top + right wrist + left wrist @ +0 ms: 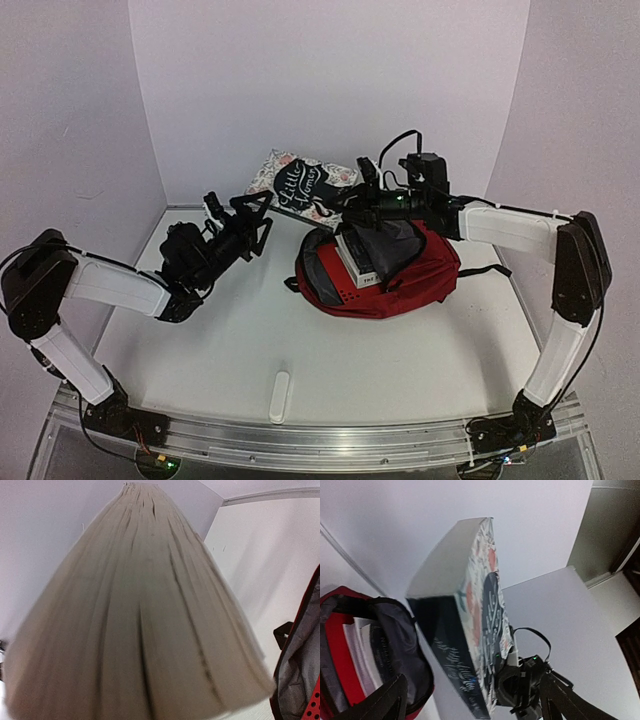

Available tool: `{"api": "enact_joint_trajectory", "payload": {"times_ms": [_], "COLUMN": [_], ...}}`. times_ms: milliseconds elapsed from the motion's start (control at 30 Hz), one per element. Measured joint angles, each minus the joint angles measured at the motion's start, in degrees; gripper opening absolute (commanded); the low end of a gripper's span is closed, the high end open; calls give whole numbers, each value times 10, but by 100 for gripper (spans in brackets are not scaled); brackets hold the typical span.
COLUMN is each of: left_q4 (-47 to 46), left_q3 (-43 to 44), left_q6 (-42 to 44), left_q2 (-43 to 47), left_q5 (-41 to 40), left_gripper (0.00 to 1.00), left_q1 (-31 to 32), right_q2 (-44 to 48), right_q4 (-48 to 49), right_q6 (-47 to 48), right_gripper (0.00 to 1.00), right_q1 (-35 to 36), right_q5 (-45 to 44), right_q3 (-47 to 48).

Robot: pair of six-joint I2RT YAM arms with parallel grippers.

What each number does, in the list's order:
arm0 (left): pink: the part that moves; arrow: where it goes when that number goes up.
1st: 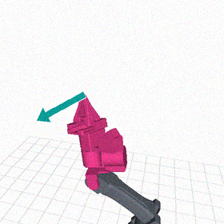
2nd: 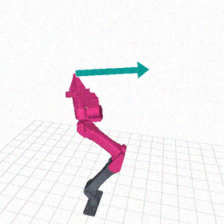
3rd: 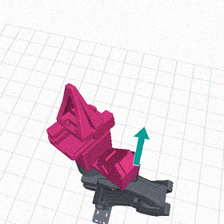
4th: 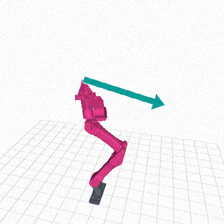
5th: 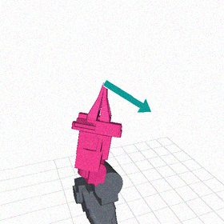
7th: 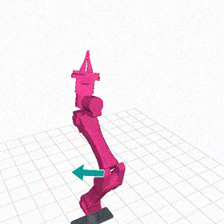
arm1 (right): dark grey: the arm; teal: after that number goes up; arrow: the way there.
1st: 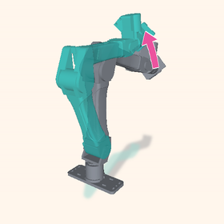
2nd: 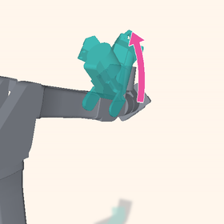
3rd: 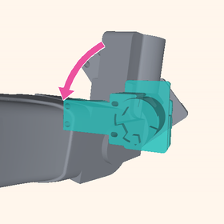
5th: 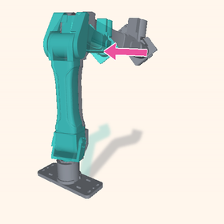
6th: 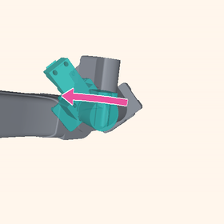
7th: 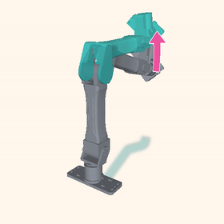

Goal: Pack the student bag
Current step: Pick up the book from the center of the board.

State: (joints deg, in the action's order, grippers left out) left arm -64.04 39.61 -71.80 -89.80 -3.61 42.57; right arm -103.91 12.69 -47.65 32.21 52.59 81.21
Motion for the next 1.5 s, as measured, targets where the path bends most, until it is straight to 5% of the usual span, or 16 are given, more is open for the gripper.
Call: {"api": "enact_joint_trajectory", "payload": {"times_ms": [267, 500, 767, 1100, 1200, 1300, 1500], "left_q4": [191, 280, 228, 164, 144, 134, 131], "left_q3": [16, 66, 68, 60, 54, 44, 8], "left_q6": [94, 171, 145, 95, 85, 78, 51], "left_q2": [18, 18, -8, -25, -27, -32, -33], "left_q5": [238, 394, 500, 526, 530, 522, 482], "left_gripper": [90, 85, 55, 11, 0, 0, 0], "left_q1": [-97, -100, -100, -100, -100, -97, -101], "right_q2": [44, 72, 78, 78, 78, 76, 76], "right_q4": [-8, -23, -66, -78, -100, -196, -323], "right_q6": [0, 12, 52, 62, 80, 158, 295], "right_gripper": [0, 0, 0, 0, 24, 53, 63], "right_q1": [-22, -19, -17, -17, -18, -18, -26], "right_q5": [53, 110, 149, 166, 162, 120, -87], "right_q3": [-74, -114, -130, -146, -144, -110, -33]}}
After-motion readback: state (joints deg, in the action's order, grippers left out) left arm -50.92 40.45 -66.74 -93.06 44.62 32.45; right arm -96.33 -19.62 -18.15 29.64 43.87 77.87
